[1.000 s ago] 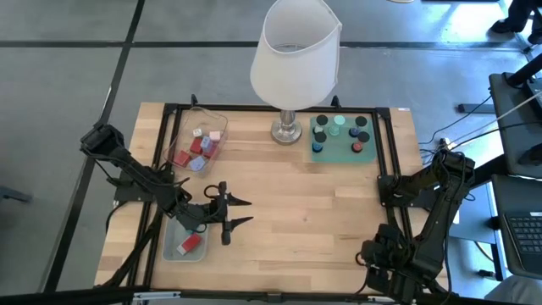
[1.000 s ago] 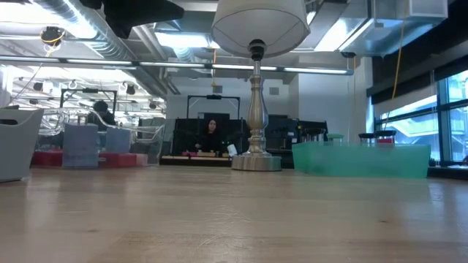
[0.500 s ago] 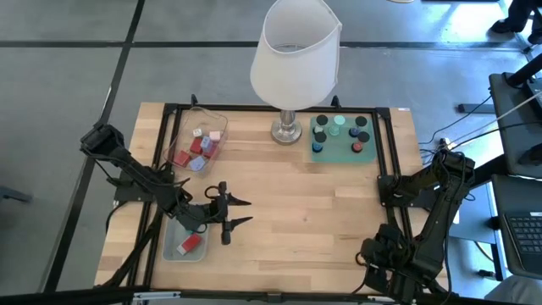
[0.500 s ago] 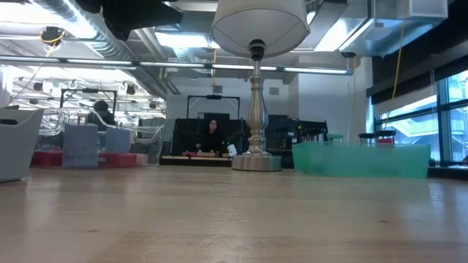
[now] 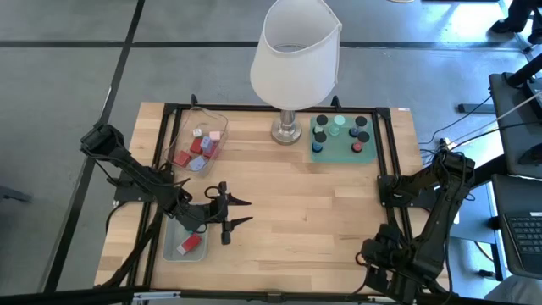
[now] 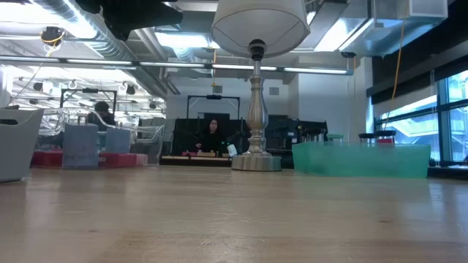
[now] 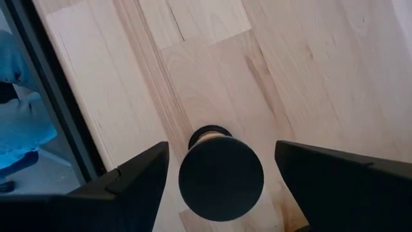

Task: Pick & Place Office items
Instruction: Put the yellow hourglass into the green bin

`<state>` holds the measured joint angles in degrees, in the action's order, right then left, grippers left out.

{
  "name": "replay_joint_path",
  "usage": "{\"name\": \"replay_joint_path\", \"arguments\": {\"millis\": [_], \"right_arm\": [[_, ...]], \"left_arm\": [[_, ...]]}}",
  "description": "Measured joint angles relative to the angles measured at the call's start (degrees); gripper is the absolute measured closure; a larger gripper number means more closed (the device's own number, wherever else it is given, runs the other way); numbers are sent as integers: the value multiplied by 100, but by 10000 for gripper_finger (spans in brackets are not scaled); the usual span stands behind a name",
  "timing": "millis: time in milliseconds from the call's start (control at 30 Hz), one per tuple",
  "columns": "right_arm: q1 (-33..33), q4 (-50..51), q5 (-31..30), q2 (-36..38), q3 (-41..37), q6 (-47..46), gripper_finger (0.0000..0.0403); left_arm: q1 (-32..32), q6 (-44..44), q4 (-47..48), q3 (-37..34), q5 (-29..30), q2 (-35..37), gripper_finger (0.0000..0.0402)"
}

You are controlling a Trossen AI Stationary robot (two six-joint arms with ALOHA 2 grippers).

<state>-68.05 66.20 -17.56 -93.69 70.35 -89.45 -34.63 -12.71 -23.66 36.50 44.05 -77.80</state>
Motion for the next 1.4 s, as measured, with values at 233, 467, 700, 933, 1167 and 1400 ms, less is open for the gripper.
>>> {"name": "replay_joint_path", "arguments": {"millis": [233, 467, 700, 933, 1167, 1400], "right_arm": [[-80, -1, -42, 0, 0, -128, 114], [-156, -5, -246, 0, -2, -162, 114], [-156, -107, -255, -1, -99, -166, 114], [-156, -525, 29, -4, -544, -162, 114], [-156, -534, 484, -4, -584, 118, 115], [-156, -533, 405, -4, -584, 137, 136]], "left_arm": [[-1, 0, 35, 0, 0, 0, 206], [0, 0, 35, -1, 0, 0, 206], [0, 0, 35, -1, -2, 0, 206], [0, 0, 35, 1, -7, 0, 206], [-2, 0, 35, 0, -4, 0, 206], [0, 0, 35, 1, -3, 0, 206]]}}
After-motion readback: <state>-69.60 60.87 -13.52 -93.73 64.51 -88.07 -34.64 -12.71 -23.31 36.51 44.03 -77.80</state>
